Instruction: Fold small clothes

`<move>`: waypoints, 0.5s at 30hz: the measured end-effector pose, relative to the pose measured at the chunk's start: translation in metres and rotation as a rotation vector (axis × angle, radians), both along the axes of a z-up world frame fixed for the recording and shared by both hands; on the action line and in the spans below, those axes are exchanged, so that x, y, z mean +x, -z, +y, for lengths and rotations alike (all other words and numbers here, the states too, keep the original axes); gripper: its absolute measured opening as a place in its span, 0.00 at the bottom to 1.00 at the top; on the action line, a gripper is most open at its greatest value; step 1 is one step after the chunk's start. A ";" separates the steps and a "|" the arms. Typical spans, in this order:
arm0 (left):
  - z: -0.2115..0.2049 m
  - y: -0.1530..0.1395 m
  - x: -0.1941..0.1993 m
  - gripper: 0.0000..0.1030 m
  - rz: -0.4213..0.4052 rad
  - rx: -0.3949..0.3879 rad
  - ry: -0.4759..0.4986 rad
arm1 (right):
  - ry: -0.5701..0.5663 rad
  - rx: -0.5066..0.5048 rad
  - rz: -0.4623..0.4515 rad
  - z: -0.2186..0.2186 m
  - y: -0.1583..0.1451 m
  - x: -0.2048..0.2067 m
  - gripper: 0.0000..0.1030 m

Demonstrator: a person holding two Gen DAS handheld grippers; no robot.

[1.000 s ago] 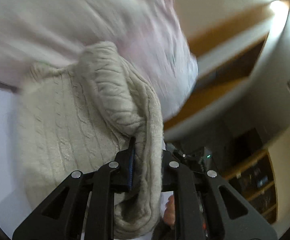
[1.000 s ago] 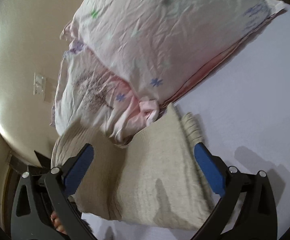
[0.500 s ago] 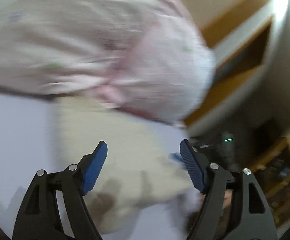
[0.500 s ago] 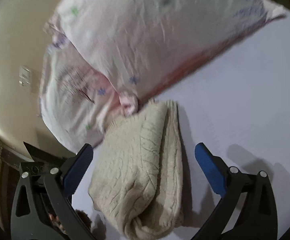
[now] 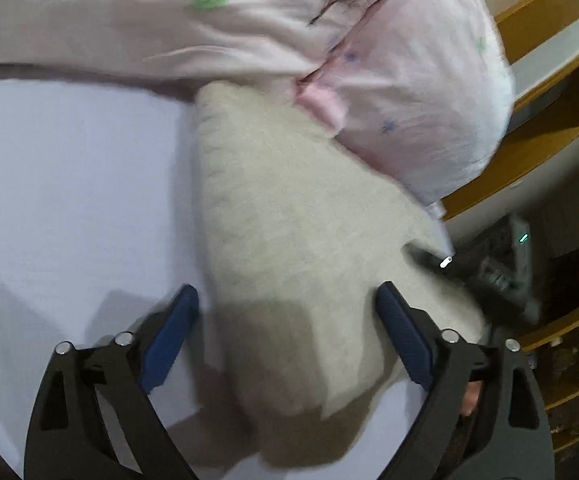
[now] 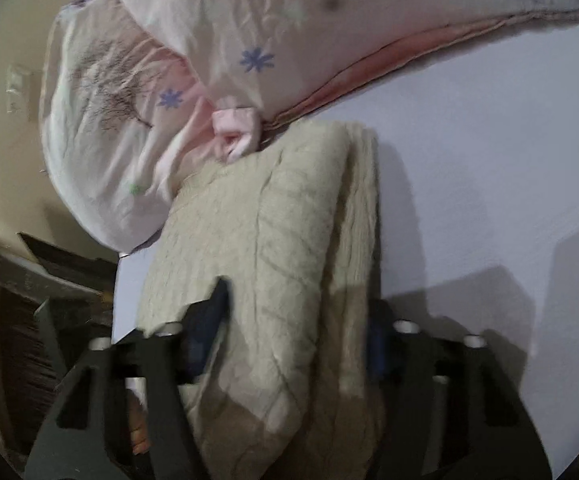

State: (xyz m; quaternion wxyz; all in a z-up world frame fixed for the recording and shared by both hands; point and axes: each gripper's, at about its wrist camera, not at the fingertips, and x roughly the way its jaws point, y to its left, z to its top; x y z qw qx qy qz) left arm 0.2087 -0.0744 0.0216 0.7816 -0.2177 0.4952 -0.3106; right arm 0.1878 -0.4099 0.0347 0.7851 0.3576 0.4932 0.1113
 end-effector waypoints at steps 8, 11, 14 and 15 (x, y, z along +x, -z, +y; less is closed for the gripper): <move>0.046 -0.044 -0.028 0.41 -0.165 -0.006 0.072 | -0.119 0.087 -0.184 0.045 -0.039 -0.012 0.34; 0.069 -0.046 -0.033 0.52 -0.222 0.162 0.012 | -0.189 -0.102 -0.135 0.084 -0.031 0.003 0.45; 0.086 -0.041 -0.040 0.58 -0.234 0.300 -0.091 | -0.131 -0.174 -0.132 0.085 -0.035 -0.007 0.50; 0.090 -0.045 -0.045 0.61 -0.243 0.290 -0.113 | -0.114 -0.139 -0.156 0.080 -0.040 -0.015 0.52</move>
